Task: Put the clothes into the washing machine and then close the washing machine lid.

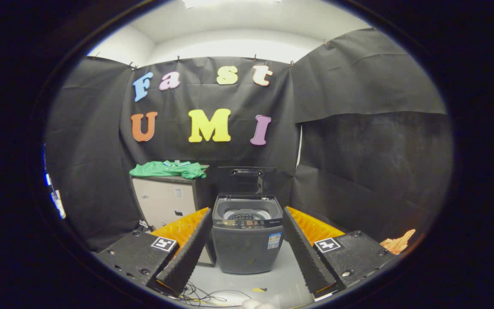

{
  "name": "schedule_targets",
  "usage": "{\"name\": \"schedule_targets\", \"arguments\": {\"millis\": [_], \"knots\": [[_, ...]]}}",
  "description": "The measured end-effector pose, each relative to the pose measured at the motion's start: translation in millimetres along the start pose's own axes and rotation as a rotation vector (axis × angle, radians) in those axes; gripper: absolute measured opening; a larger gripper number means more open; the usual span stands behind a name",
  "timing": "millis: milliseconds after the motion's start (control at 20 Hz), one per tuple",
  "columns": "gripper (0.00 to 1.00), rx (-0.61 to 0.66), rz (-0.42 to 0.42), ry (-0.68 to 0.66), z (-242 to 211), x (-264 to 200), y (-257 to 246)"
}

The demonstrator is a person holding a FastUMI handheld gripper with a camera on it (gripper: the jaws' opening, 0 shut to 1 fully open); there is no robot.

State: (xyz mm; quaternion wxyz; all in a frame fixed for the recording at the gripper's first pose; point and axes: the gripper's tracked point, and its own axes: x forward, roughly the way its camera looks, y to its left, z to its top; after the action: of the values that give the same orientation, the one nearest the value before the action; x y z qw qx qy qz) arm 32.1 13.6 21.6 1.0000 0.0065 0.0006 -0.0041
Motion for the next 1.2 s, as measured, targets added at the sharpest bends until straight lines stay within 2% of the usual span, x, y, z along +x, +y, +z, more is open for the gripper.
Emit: {"name": "schedule_targets", "arguments": {"millis": [300,450,1050,1200], "knots": [[1.00,0.003,0.025,-0.011,32.2,55.3,14.0],[1.00,0.020,-0.005,-0.017,58.1,94.7,17.4],[1.00,0.068,0.127,-0.058,178.3,298.0,126.2],[1.00,0.081,0.165,-0.047,196.7,345.2,159.2]]}}
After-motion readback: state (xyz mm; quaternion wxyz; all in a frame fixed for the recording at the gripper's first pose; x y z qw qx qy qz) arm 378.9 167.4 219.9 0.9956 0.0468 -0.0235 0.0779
